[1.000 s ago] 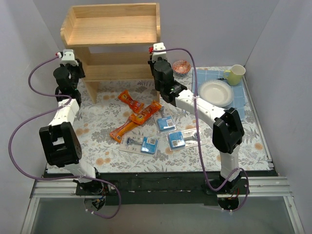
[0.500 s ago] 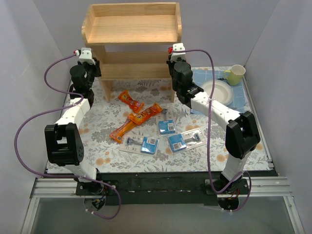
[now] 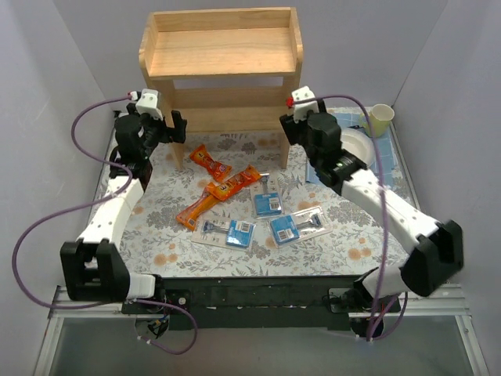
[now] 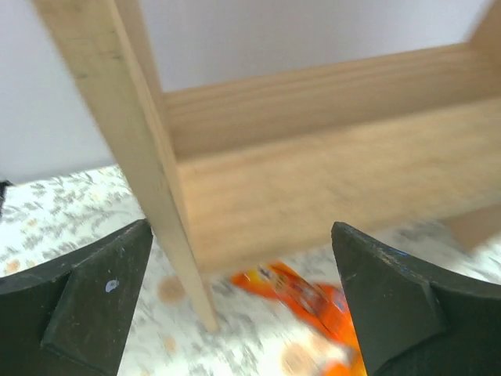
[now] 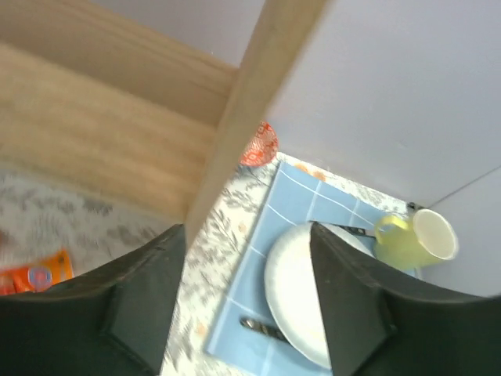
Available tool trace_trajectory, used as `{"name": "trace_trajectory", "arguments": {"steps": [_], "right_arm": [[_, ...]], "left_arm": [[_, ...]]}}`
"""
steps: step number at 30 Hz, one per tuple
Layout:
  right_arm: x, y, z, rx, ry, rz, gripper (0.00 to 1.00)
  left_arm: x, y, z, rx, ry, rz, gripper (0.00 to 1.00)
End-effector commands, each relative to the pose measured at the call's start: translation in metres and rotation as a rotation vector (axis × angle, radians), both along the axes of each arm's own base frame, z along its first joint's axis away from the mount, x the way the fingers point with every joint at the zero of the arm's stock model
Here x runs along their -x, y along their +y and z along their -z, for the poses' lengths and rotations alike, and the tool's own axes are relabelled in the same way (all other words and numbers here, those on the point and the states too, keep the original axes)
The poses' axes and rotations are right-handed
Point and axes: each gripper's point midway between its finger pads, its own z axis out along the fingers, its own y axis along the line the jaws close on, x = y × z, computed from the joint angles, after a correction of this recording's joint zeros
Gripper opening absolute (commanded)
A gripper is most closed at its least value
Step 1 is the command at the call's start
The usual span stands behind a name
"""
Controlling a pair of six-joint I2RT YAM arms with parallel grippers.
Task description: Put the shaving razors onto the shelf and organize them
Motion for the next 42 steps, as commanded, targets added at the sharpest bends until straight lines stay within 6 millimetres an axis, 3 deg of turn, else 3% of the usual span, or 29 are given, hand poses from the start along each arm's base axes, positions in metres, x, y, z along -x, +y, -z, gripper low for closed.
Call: {"name": "trace_trajectory", "arguments": {"steps": [1,2,3,4,6,7,9,10,11,15,17,20,28,34,37,39,41,42], "right_arm": [[0.07,-0.033,0.021,0.192,0.117,-0.188,0.78],[0.084,-0.043,0.022,0.236,0.108,-0.213,0.79],[0.094,-0.052,0.04,0.272,0.166,-0.232,0.81],[0.109,-0.046,0.06,0.284,0.223,-0.34,0.84],[0.133,-0.046,0.075,0.342,0.274,-0.506,0.83],[0.162,-0.041,0.104,0.36,0.381,-0.647,0.83],[0.186,-0.043,0.131,0.462,0.449,-0.795,0.83],[0.207,-0.045,0.148,0.477,0.531,-0.877,0.83],[0.216,-0.048,0.167,0.506,0.59,-0.918,0.83],[0.217,-0.062,0.204,0.577,0.694,-0.924,0.87],[0.215,-0.061,0.215,0.607,0.693,-0.965,0.83],[0.214,-0.057,0.231,0.635,0.694,-1.033,0.79],[0.204,-0.034,0.262,0.609,0.742,-1.175,0.63],[0.192,-0.034,0.289,0.651,0.814,-1.197,0.48],[0.196,-0.038,0.295,0.668,0.837,-1.216,0.31],[0.202,-0.04,0.295,0.674,0.854,-1.23,0.27],[0.211,-0.047,0.297,0.678,0.878,-1.228,0.31],[0.214,-0.05,0.298,0.683,0.88,-1.222,0.29]], "left_arm": [[0.093,-0.024,-0.032,0.039,0.024,0.136,0.98],[0.103,-0.023,-0.031,0.049,0.036,0.13,0.98],[0.111,-0.022,-0.02,0.058,0.069,0.123,0.98],[0.124,-0.02,-0.016,0.072,0.099,0.111,0.98],[0.134,-0.017,0.002,0.071,0.159,0.095,0.98],[0.142,-0.017,0.025,0.071,0.228,0.09,0.98],[0.152,-0.017,0.039,0.075,0.27,0.094,0.98],[0.159,-0.02,0.058,0.091,0.323,0.102,0.98],[0.163,-0.022,0.064,0.102,0.342,0.113,0.98],[0.177,-0.034,0.104,0.189,0.493,0.142,0.98],[0.19,-0.043,0.123,0.228,0.558,0.188,0.98],[0.196,-0.047,0.137,0.252,0.579,0.205,0.98],[0.183,-0.034,0.137,0.292,0.579,0.163,0.98],[0.173,-0.014,0.128,0.31,0.552,0.107,0.98],[0.17,-0.009,0.124,0.315,0.532,0.091,0.98],[0.167,-0.007,0.121,0.322,0.517,0.092,0.98],[0.168,-0.011,0.12,0.337,0.517,0.116,0.98],[0.167,-0.012,0.12,0.345,0.512,0.127,0.98]]}}
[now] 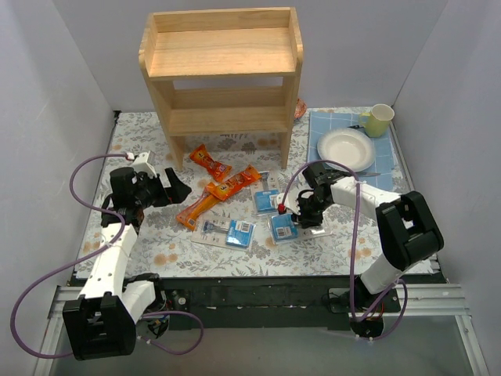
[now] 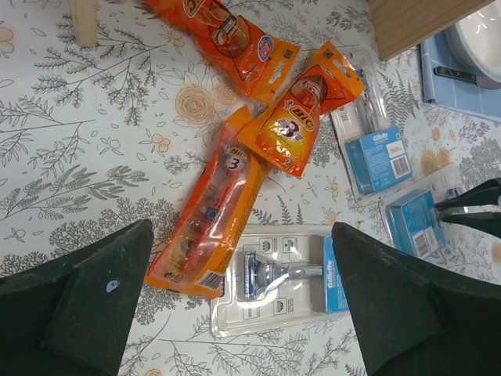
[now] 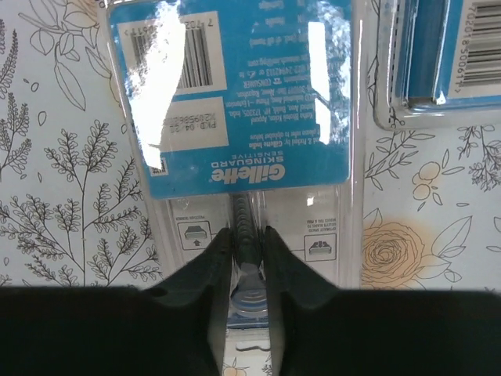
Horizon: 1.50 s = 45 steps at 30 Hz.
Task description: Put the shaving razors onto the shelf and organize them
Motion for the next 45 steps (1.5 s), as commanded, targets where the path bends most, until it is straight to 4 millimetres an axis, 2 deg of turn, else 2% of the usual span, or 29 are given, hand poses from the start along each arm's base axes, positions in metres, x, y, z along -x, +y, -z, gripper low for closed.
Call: {"name": "trace_trajectory", "arguments": {"steps": [1,2,3,5,6,7,8,9,10,11,12,14,15,17,18,19,20,21,22,23,25,26,29,32,38,42,43,45], "right_arm": [[0.016,-0.017,-0.002,0.046,-0.011,-0.046,0.13],[0.018,-0.019,-0.002,0.056,-0.013,-0.035,0.02],[0.013,-0.019,-0.008,0.056,-0.025,-0.005,0.01],[0.011,-0.015,-0.034,0.024,0.007,0.116,0.01],[-0.003,0.001,-0.065,-0.056,-0.013,0.16,0.01],[-0.008,0.009,-0.088,-0.11,-0.028,0.202,0.01],[-0.009,0.018,-0.106,-0.161,0.016,0.323,0.01],[-0.022,0.036,-0.14,-0.273,-0.012,0.359,0.01],[-0.024,0.043,-0.16,-0.341,-0.016,0.408,0.01],[-0.024,0.054,-0.176,-0.417,0.067,0.56,0.01],[-0.038,0.064,-0.196,-0.511,0.023,0.614,0.01],[-0.038,0.083,-0.21,-0.596,0.143,0.766,0.01],[-0.042,0.089,-0.214,-0.619,0.184,0.831,0.01],[-0.053,0.103,-0.22,-0.659,0.239,0.921,0.01],[-0.06,0.106,-0.224,-0.669,0.264,1.023,0.01],[-0.068,0.112,-0.236,-0.674,0.257,1.05,0.01],[-0.065,0.123,-0.246,-0.693,0.262,1.044,0.01],[-0.07,0.125,-0.254,-0.711,0.239,1.082,0.01],[-0.072,0.125,-0.254,-0.701,0.237,1.129,0.01],[-0.075,0.126,-0.264,-0.714,0.226,1.167,0.01],[-0.085,0.118,-0.252,-0.664,0.241,1.32,0.01],[-0.084,0.113,-0.243,-0.626,0.254,1.37,0.01],[-0.085,0.113,-0.232,-0.64,0.313,1.441,0.01],[-0.087,0.116,-0.24,-0.688,0.34,1.463,0.01],[-0.089,0.118,-0.26,-0.76,0.351,1.457,0.01],[-0.087,0.114,-0.258,-0.755,0.339,1.47,0.01],[-0.085,0.113,-0.253,-0.75,0.341,1.473,0.01],[-0.081,0.113,-0.257,-0.763,0.352,1.452,0.01]], "left_arm": [[-0.007,-0.008,-0.022,0.048,-0.07,0.045,0.98],[-0.004,-0.015,-0.024,0.083,-0.065,0.074,0.98],[-0.003,-0.018,-0.024,0.104,-0.059,0.086,0.98],[0.001,-0.028,-0.028,0.175,-0.033,0.108,0.98],[0.003,-0.032,-0.03,0.197,-0.031,0.118,0.97],[0.005,-0.036,-0.03,0.222,-0.02,0.129,0.97],[0.012,-0.046,-0.026,0.252,-0.001,0.167,0.95],[0.013,-0.05,-0.025,0.27,-0.013,0.184,0.93],[0.017,-0.054,-0.024,0.281,-0.022,0.204,0.91],[0.02,-0.058,-0.023,0.298,-0.028,0.223,0.88],[0.023,-0.062,-0.024,0.33,-0.036,0.243,0.87],[0.024,-0.067,-0.031,0.36,-0.035,0.276,0.87],[0.026,-0.071,-0.041,0.375,-0.045,0.319,0.86],[0.024,-0.075,-0.052,0.394,-0.048,0.355,0.86],[0.025,-0.079,-0.059,0.403,-0.049,0.376,0.86],[0.024,-0.084,-0.076,0.396,-0.078,0.412,0.85],[0.029,-0.098,-0.08,0.395,-0.07,0.469,0.85],[0.031,-0.103,-0.087,0.387,-0.074,0.493,0.85],[0.029,-0.11,-0.102,0.37,-0.106,0.515,0.84],[0.034,-0.123,-0.108,0.355,-0.115,0.564,0.83],[0.036,-0.136,-0.11,0.35,-0.077,0.594,0.82],[0.04,-0.149,-0.121,0.341,-0.095,0.634,0.82],[0.045,-0.174,-0.11,0.331,-0.039,0.687,0.81],[0.048,-0.186,-0.093,0.35,0.017,0.706,0.8],[0.057,-0.215,-0.085,0.367,0.04,0.772,0.79],[0.057,-0.234,-0.086,0.375,0.046,0.811,0.78],[0.058,-0.239,-0.088,0.377,0.048,0.824,0.76],[0.058,-0.244,-0.084,0.38,0.073,0.83,0.73]]}}
